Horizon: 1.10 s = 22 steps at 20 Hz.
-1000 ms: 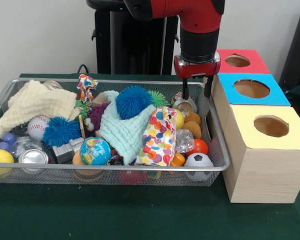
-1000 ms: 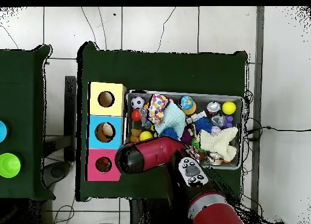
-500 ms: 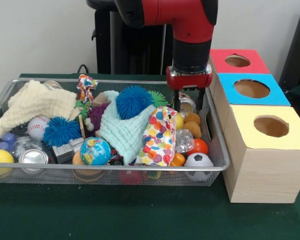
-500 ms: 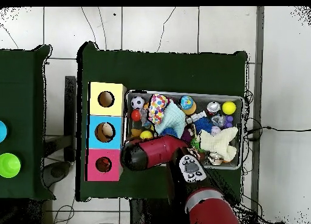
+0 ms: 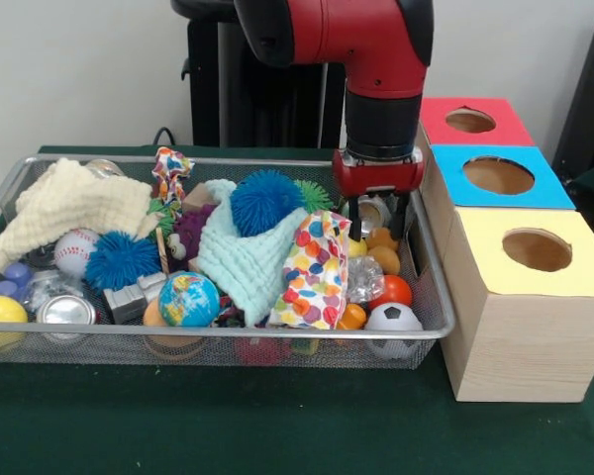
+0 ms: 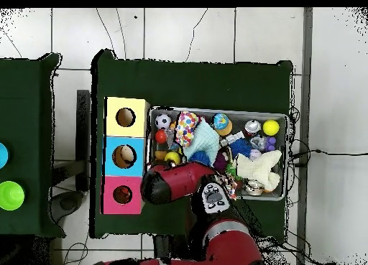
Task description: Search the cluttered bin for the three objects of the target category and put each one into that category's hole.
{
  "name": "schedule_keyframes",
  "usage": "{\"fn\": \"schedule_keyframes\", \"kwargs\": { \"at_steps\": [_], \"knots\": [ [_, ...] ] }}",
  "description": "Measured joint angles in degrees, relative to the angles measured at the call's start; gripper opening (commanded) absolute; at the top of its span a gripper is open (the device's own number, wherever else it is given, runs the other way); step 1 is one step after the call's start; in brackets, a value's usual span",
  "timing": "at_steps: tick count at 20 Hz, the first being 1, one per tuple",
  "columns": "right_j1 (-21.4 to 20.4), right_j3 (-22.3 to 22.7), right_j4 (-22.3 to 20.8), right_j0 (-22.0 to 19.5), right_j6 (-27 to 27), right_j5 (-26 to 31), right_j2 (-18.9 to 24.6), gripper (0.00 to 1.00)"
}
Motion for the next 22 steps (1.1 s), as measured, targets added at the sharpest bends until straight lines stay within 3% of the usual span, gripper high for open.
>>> {"fn": "schedule_keyframes", "kwargs": {
  "at_steps": [7,15,22],
  "knots": [
    [1.50,-4.55,1.43,2.31,0.00,-4.90,-2.70,1.00],
    [8.74,-11.41,4.02,2.66,0.00,-14.91,-5.02,1.00],
    [10.56,-13.70,5.54,2.66,0.00,-15.67,-5.29,1.00]
  ]
}}
